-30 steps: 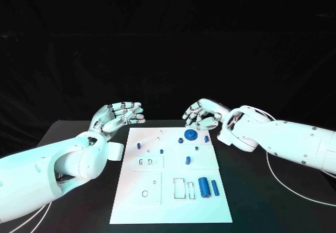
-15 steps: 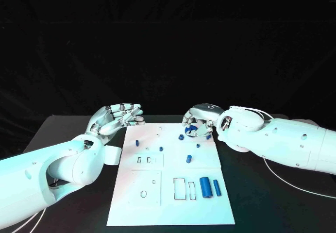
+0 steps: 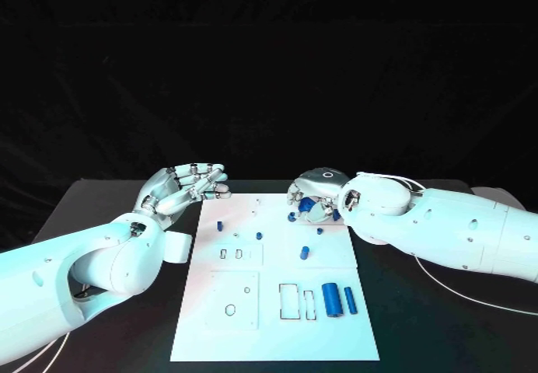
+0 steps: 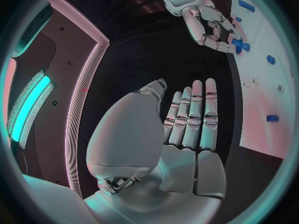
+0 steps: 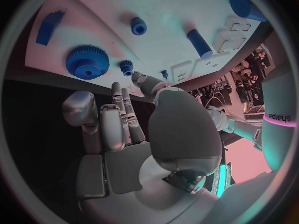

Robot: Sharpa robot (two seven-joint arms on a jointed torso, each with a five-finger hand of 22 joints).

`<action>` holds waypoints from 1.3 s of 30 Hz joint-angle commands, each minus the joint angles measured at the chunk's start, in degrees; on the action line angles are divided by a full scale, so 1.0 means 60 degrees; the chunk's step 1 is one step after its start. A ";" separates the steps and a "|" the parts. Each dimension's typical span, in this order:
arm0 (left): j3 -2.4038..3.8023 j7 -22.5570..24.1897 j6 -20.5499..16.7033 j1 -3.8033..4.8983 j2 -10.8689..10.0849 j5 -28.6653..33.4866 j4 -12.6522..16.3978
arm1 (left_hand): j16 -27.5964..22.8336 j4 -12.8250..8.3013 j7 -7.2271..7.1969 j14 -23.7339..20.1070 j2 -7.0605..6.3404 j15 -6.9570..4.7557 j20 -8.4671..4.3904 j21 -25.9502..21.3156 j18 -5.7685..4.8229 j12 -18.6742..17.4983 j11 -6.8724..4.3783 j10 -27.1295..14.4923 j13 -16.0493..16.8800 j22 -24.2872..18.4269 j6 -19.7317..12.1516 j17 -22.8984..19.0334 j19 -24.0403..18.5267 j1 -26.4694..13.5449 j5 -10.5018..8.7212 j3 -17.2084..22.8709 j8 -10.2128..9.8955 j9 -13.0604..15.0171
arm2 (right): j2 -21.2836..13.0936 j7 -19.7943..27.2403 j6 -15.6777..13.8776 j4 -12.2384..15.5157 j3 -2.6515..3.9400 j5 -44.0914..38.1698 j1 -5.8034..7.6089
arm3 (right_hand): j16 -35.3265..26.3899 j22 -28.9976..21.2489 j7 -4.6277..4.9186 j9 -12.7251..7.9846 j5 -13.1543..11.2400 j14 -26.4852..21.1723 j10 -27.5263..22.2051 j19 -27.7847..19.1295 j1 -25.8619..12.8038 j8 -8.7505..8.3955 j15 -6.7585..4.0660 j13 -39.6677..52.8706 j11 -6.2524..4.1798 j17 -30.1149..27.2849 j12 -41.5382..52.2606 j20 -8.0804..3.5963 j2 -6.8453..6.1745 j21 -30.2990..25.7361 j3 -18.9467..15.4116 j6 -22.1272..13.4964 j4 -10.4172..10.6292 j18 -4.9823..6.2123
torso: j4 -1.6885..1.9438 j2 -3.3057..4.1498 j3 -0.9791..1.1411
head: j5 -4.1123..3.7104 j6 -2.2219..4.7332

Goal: Assemble the parts on the task board

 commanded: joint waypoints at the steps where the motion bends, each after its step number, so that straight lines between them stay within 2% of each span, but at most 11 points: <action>1: 0.0011 -0.0015 0.0227 0.0031 0.0000 -0.0048 0.0038 | 0.0009 0.0003 0.0115 0.0068 -0.0083 -0.0017 -0.0019 0.0059 0.0138 -0.0071 0.0018 0.0030 -0.0013 -0.0014 0.0024 0.0012 0.0067 0.0010 -0.0047 0.0046 -0.0017 -0.0011 | 0.0039 -0.0108 0.0234 -0.0039 0.0001 -0.0337 -0.0011 | 0.0084 0.0132 0.0049 0.0017 0.0063 0.0452 -0.0033 0.0045 0.0119 -0.0055 0.0047 0.0013 0.0021 0.0091 -0.0023 0.0008 0.0001 0.0112 0.0017 0.0039 0.0041 -0.0115 | 0.0036 0.0053 -0.0013 | -0.0026 -0.0021; 3: 0.0011 -0.0026 0.0232 0.0036 0.0002 -0.0048 0.0028 | 0.0001 0.0008 0.0121 0.0066 -0.0087 -0.0013 -0.0020 0.0057 0.0137 -0.0086 0.0023 0.0023 -0.0013 -0.0017 0.0017 0.0015 0.0072 0.0000 -0.0049 0.0048 -0.0024 -0.0014 | 0.0066 -0.0101 0.0258 -0.0068 0.0000 -0.0339 -0.0017 | 0.0144 0.0246 0.0049 0.0028 0.0070 0.0459 -0.0016 0.0062 0.0128 -0.0060 0.0047 0.0022 0.0019 0.0151 -0.0018 0.0014 0.0005 0.0199 0.0043 0.0040 0.0049 -0.0128 | 0.0048 0.0055 -0.0017 | -0.0035 -0.0034; 9: 0.0011 -0.0049 0.0237 0.0045 0.0006 -0.0045 -0.0008 | 0.0001 0.0008 0.0121 0.0066 -0.0087 -0.0013 -0.0020 0.0057 0.0137 -0.0086 0.0023 0.0023 -0.0013 -0.0017 0.0017 0.0015 0.0072 0.0000 -0.0049 0.0048 -0.0024 -0.0014 | 0.0176 -0.0074 0.0359 -0.0199 -0.0001 -0.0339 -0.0058 | 0.0328 0.0600 0.0043 0.0076 0.0092 0.0483 0.0101 0.0120 0.0174 -0.0043 0.0047 0.0050 0.0007 0.0348 0.0009 0.0018 0.0061 0.0462 0.0172 0.0105 0.0076 -0.0168 | 0.0033 0.0112 0.0009 | 0.0031 -0.0027; 13: 0.0011 -0.0060 0.0242 0.0060 -0.0018 -0.0044 0.0026 | 0.0001 0.0008 0.0121 0.0066 -0.0087 -0.0013 -0.0020 0.0057 0.0137 -0.0086 0.0023 0.0023 -0.0013 -0.0017 0.0017 0.0015 0.0072 0.0000 -0.0049 0.0048 -0.0024 -0.0014 | 0.0220 -0.0068 0.0411 -0.0266 -0.0003 -0.0339 -0.0077 | 0.0385 0.0709 0.0039 0.0098 0.0099 0.0487 0.0159 0.0130 0.0187 -0.0031 0.0043 0.0060 -0.0002 0.0407 0.0018 0.0018 0.0081 0.0543 0.0233 0.0139 0.0087 -0.0179 | 0.0038 0.0170 0.0015 | 0.0001 0.0014; 18: 0.0011 -0.0075 0.0240 0.0069 -0.0030 -0.0043 0.0031 | 0.0001 0.0008 0.0121 0.0066 -0.0087 -0.0013 -0.0020 0.0057 0.0137 -0.0086 0.0023 0.0023 -0.0013 -0.0017 0.0017 0.0015 0.0072 0.0000 -0.0049 0.0048 -0.0024 -0.0014 | 0.0266 -0.0049 0.0454 -0.0334 -0.0004 -0.0335 -0.0103 | 0.0422 0.0774 0.0036 0.0121 0.0098 0.0488 0.0193 0.0128 0.0189 -0.0012 0.0038 0.0064 -0.0007 0.0437 0.0015 0.0019 0.0096 0.0594 0.0283 0.0183 0.0103 -0.0185 | 0.0046 0.0186 0.0018 | 0.0006 -0.0025; 27: 0.0011 -0.0099 0.0220 0.0089 -0.0049 -0.0037 0.0029 | -0.0012 0.0016 0.0132 0.0065 -0.0080 -0.0008 -0.0020 0.0053 0.0136 -0.0114 0.0031 0.0015 -0.0012 -0.0024 0.0009 0.0024 0.0081 -0.0010 -0.0050 0.0063 -0.0035 -0.0017 | 0.0293 -0.0026 0.0471 -0.0369 -0.0005 -0.0312 -0.0128 | 0.0567 0.1090 -0.0033 0.0233 0.0104 0.0499 0.0436 0.0163 0.0225 0.0104 -0.0012 0.0094 -0.0076 0.0577 0.0051 0.0005 0.0200 0.0824 0.0475 0.0409 0.0154 -0.0216 | 0.0050 0.0245 0.0032 | -0.0006 -0.0011; 31: 0.0011 -0.0111 0.0210 0.0093 -0.0055 -0.0029 0.0023 | -0.0012 0.0016 0.0132 0.0065 -0.0080 -0.0008 -0.0020 0.0053 0.0136 -0.0114 0.0031 0.0015 -0.0012 -0.0024 0.0009 0.0024 0.0081 -0.0010 -0.0050 0.0063 -0.0035 -0.0017 | 0.0290 0.0020 0.0237 -0.0354 -0.0006 -0.0281 -0.0136 | 0.0678 0.1408 -0.0182 0.0394 -0.0083 0.0516 0.0768 0.0239 0.0379 0.0302 -0.0125 0.0141 -0.0210 0.0699 0.0124 -0.0054 0.0409 0.1046 0.0702 0.0722 0.0126 -0.0253 | 0.0054 0.0249 0.0030 | -0.0009 -0.0033; 35: 0.0011 -0.0123 0.0195 0.0097 -0.0073 -0.0025 0.0028 | -0.0018 0.0020 0.0138 0.0066 -0.0065 -0.0006 -0.0021 0.0050 0.0135 -0.0127 0.0035 0.0013 -0.0011 -0.0028 0.0008 0.0029 0.0085 -0.0013 -0.0047 0.0076 -0.0039 -0.0019 | 0.0259 0.0033 -0.0212 -0.0297 -0.0005 -0.0262 -0.0139 | 0.0739 0.1611 -0.0282 0.0557 -0.0118 0.0522 0.0973 0.0281 0.0479 0.0468 -0.0203 0.0172 -0.0297 0.0753 0.0140 -0.0116 0.0571 0.1185 0.0856 0.0913 0.0083 -0.0280 | 0.0060 0.0276 0.0027 | -0.0010 -0.0015; 39: 0.0011 -0.0150 0.0185 0.0100 -0.0086 -0.0024 0.0018 | -0.0021 0.0019 0.0142 0.0067 -0.0060 -0.0005 -0.0022 0.0049 0.0135 -0.0136 0.0037 0.0011 -0.0011 -0.0030 0.0005 0.0031 0.0088 -0.0009 -0.0046 0.0085 -0.0043 -0.0020 | 0.0183 -0.0013 -0.0934 -0.0136 0.0002 -0.0210 -0.0137 | 0.0766 0.1677 -0.0322 0.0679 -0.0110 0.0523 0.1090 0.0279 0.0527 0.0575 -0.0237 0.0190 -0.0341 0.0768 0.0141 -0.0151 0.0658 0.1231 0.0909 0.0988 0.0042 -0.0285 | 0.0063 0.0280 0.0028 | 0.0000 -0.0004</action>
